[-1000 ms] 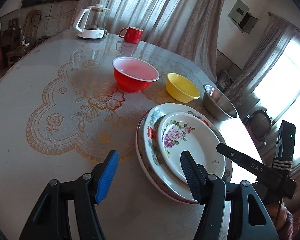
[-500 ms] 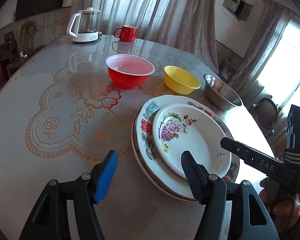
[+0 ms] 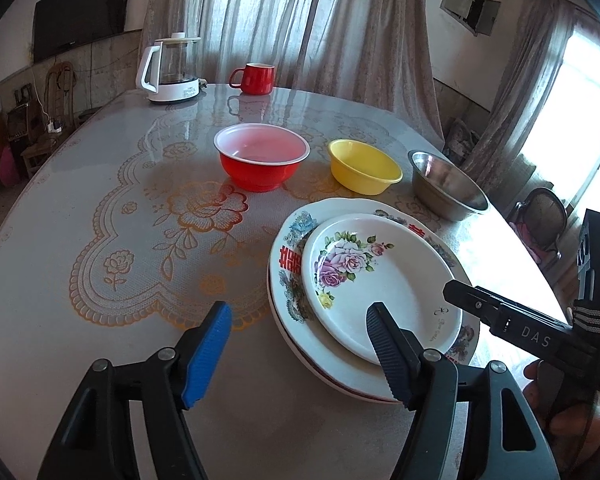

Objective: Organize plates and bowls
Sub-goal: 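Withdraw the open left gripper from the rim of the stacked plates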

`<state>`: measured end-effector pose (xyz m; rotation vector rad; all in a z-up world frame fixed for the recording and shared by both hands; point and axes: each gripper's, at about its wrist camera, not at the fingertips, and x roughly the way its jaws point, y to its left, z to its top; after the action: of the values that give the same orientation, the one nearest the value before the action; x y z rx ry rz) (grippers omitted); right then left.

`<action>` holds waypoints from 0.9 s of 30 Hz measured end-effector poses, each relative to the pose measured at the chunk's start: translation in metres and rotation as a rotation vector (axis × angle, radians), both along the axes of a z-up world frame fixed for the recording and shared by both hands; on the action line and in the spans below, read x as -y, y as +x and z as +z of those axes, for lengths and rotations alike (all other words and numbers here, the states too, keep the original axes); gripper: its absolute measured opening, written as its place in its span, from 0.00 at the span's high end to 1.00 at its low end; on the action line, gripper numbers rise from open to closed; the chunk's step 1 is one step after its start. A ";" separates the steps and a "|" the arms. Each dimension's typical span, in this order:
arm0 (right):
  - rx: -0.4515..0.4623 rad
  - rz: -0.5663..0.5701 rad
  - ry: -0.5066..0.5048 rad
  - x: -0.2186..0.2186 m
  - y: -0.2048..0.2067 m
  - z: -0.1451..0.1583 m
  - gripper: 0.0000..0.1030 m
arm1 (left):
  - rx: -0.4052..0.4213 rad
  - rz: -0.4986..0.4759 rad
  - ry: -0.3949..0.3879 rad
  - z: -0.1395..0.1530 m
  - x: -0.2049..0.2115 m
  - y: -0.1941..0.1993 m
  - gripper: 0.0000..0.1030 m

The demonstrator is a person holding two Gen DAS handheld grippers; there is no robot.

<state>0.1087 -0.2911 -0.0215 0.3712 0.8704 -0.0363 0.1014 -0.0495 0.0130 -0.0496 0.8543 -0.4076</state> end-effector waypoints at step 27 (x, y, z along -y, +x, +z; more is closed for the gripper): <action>0.038 -0.023 0.051 0.019 -0.010 0.005 0.41 | 0.033 -0.071 0.051 0.011 0.035 -0.007 0.30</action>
<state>0.0986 -0.3098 -0.0164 0.4286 0.8307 -0.0278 0.0945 -0.0849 0.0244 0.0344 0.8349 -0.4516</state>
